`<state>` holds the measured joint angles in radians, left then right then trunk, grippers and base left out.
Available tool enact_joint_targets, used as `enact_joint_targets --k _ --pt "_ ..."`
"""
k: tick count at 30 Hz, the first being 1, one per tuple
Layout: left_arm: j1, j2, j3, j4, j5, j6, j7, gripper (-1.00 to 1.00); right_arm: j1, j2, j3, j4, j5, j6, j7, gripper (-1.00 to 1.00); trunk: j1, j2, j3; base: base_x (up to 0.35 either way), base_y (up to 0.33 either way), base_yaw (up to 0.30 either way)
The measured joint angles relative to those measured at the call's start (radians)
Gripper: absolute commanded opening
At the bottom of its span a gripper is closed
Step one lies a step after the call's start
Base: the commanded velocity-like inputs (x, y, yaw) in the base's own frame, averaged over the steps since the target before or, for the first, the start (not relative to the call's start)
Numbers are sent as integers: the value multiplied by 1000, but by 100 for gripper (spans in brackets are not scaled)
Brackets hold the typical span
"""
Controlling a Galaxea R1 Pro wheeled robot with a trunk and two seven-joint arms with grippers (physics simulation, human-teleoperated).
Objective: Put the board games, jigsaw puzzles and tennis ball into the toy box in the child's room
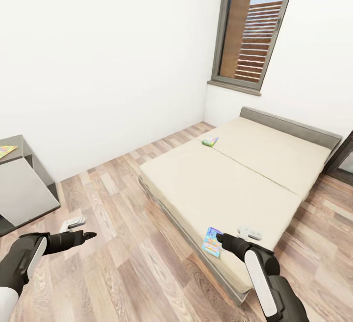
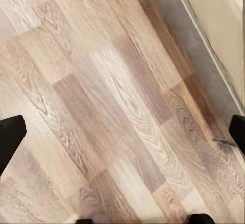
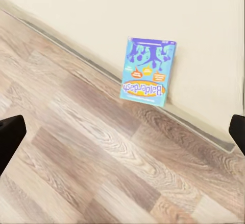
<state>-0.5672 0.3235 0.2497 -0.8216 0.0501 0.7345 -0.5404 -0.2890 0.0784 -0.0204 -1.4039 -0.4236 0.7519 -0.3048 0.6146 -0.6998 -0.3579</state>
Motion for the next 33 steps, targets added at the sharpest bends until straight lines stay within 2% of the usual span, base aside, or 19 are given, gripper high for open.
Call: enact_joint_targets --k 21,33 --pt "0 0 0 0 0 0 0 100 0 1 0 18 0 -1 0 100 0 0 0 0 17 -280" --pt "0 0 1 0 0 0 0 100 0 1 0 19 1 -2 0 100 0 0 0 0 143 -280"
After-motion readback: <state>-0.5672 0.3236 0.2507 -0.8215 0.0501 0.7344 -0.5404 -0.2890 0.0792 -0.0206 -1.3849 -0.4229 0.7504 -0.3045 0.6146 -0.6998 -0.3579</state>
